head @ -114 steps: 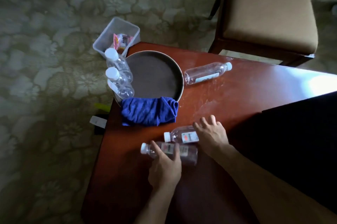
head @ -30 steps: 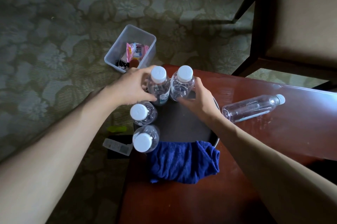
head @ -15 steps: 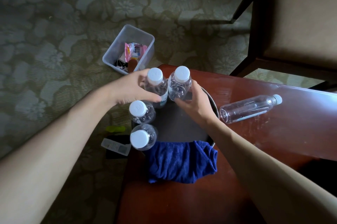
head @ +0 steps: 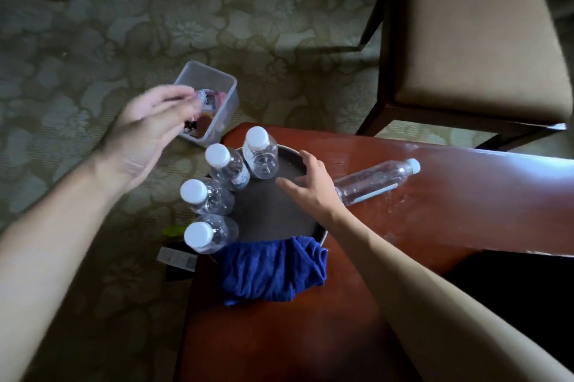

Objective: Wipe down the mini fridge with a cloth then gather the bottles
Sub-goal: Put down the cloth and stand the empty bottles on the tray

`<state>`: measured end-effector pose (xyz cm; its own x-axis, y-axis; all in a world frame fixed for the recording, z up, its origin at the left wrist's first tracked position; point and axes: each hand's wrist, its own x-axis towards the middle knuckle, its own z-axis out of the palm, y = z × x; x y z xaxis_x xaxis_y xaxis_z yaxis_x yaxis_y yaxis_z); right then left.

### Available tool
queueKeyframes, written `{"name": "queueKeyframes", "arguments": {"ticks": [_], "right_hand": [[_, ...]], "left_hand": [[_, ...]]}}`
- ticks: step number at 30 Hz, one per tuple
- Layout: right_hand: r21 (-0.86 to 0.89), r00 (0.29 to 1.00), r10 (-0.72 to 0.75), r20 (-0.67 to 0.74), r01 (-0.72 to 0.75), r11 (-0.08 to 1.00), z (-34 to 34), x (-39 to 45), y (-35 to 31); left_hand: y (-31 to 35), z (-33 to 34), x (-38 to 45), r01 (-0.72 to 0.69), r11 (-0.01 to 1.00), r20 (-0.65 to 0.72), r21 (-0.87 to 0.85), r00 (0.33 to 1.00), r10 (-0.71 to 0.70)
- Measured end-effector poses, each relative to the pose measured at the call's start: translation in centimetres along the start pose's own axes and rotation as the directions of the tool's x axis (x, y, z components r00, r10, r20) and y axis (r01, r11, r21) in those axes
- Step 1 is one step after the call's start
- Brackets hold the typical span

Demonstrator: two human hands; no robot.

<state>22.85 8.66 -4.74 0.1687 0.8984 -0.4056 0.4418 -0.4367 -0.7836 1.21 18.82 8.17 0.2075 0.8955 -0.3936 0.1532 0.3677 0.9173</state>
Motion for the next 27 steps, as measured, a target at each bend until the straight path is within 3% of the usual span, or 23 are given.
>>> {"name": "queueKeyframes", "arguments": {"ticks": [3,8,10,12,14,17,19,22,24,27], "right_hand": [[0.019,0.995,0.078,-0.06,-0.077,0.997,-2.9,-0.6,-0.1],[0.106,0.931,0.23,-0.285,-0.208,0.972,-6.9,-0.5,1.1],[0.162,0.829,0.381,-0.409,-0.345,0.925,-8.4,-0.6,2.2],[0.252,0.673,0.584,-0.454,-0.532,0.808,-9.4,-1.0,3.4],[0.322,0.548,0.721,-0.424,-0.653,0.685,-9.7,-1.3,4.7],[0.394,0.458,0.818,-0.348,-0.721,0.571,-8.8,-0.9,6.7],[0.47,0.487,0.833,-0.263,-0.69,0.551,-8.3,-0.2,7.8],[0.439,0.589,0.792,-0.161,-0.676,0.592,-8.2,0.6,8.1],[0.459,0.63,0.763,-0.143,-0.641,0.615,-8.4,0.9,8.0],[0.485,0.63,0.749,-0.202,-0.6,0.636,-8.6,0.7,6.8]], "left_hand": [[3.3,3.3,-0.2,-0.141,0.988,-0.107,-0.059,0.985,0.135],[6.0,9.7,0.0,-0.224,0.975,-0.027,-0.009,0.974,0.224],[5.5,11.9,-0.2,-0.221,0.975,-0.012,0.001,0.975,0.221],[4.6,13.5,-0.4,-0.206,0.979,-0.004,0.011,0.979,0.206],[3.3,14.8,-0.8,-0.172,0.985,0.001,0.021,0.985,0.172],[1.2,16.5,-1.4,-0.123,0.992,0.011,0.017,0.992,0.123],[-0.2,17.5,-1.7,-0.08,0.997,0.029,0.02,0.996,0.079],[-2.3,18.7,-1.8,0.001,0.998,0.037,0.065,0.999,-0.003],[-3.6,19.2,-2.1,0.067,0.992,0.036,0.103,0.997,-0.071],[-5.5,19.4,-2.9,0.185,0.961,0.037,0.208,0.98,-0.197]]}}
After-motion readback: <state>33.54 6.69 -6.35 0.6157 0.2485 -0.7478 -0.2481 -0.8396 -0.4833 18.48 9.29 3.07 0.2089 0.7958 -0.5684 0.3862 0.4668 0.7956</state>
